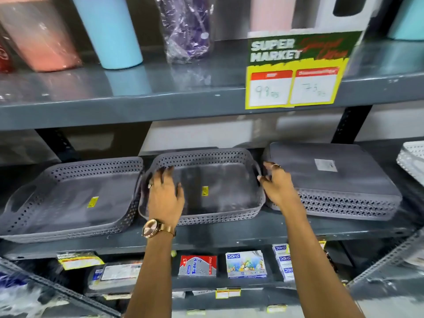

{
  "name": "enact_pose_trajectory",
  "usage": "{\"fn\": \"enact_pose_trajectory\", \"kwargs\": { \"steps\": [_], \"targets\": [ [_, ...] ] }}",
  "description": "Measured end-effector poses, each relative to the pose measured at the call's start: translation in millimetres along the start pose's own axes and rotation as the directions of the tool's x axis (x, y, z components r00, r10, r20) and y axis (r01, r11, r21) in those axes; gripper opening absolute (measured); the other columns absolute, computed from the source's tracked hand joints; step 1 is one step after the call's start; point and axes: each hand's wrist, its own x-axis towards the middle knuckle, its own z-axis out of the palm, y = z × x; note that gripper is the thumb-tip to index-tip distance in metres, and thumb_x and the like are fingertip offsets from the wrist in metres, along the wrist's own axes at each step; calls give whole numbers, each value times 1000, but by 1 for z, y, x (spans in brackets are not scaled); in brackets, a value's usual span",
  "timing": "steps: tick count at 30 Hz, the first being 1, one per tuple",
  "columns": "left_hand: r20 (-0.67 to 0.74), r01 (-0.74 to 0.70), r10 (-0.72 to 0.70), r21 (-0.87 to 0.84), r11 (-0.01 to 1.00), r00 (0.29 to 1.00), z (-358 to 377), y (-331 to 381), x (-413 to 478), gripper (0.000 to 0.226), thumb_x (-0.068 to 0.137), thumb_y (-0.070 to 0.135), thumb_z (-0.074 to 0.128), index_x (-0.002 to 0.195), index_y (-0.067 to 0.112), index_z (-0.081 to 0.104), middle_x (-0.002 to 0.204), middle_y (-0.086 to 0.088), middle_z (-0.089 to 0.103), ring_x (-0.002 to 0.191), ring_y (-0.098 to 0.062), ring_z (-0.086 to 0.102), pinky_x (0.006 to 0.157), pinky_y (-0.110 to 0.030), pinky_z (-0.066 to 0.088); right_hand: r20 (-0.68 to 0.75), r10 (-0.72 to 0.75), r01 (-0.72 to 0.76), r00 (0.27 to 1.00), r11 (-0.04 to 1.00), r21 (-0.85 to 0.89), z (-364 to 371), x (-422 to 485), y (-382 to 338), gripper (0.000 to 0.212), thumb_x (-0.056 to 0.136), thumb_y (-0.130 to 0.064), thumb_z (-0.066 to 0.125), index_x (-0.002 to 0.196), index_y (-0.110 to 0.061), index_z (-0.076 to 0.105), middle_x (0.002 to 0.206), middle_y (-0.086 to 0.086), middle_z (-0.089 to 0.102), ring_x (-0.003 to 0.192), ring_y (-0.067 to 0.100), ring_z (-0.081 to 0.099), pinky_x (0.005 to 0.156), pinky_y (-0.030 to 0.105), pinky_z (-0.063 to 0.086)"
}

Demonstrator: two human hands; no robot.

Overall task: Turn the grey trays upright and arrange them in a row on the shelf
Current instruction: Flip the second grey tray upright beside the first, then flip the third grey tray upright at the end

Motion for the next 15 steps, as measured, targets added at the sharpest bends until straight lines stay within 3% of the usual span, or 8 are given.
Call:
{"fn": "enact_pose_trajectory", "kwargs": {
  "steps": [3, 6, 8, 11, 15],
  "targets": [
    [-38, -104, 98, -184, 977, 994, 17, 66, 5, 40, 86, 10, 60, 125, 5, 56, 128, -20, 55, 114, -38, 55, 93, -47, 49, -103, -83, 83, 991, 997, 2, -28, 14, 22, 40, 92, -12, 58, 131, -6, 57, 127, 19, 64, 118, 35, 60, 101, 38, 48],
    [11, -113, 124, -333, 936, 992, 49, 136, -1, 37, 86, 14, 62, 121, 4, 59, 125, -20, 57, 110, -40, 58, 87, -45, 51, -157, -93, 86, 983, 995, -52, -60, 33, 57, 39, 93, -16, 57, 130, -4, 57, 125, 19, 65, 110, 35, 62, 95, 37, 48],
    [92, -81, 122, -360, 929, 988, 77, 178, -9, 39, 87, 22, 60, 122, 4, 58, 125, -21, 57, 109, -41, 58, 88, -45, 50, -197, -60, 42, 979, 994, -97, -83, 47, 85, 42, 93, -19, 56, 131, -3, 55, 132, 21, 59, 123, 35, 54, 102, 38, 44],
    [217, 11, 55, -289, 957, 975, 116, 220, -16, 51, 89, 33, 59, 131, 7, 49, 132, -22, 52, 117, -42, 53, 94, -46, 48, -187, 40, -81, 982, 972, -219, -113, 65, 121, 53, 93, -28, 55, 138, -2, 45, 149, 20, 40, 144, 34, 25, 117, 44, 27],
    [222, 86, -65, -83, 993, 973, 146, 247, -21, 64, 91, 34, 50, 144, 3, 31, 144, -30, 38, 138, -44, 30, 114, -48, 29, -159, 155, -197, 975, 935, -296, -138, 74, 161, 75, 92, -41, 53, 148, 1, 27, 158, 20, 21, 148, 35, 13, 120, 47, 12]
  ]
}}
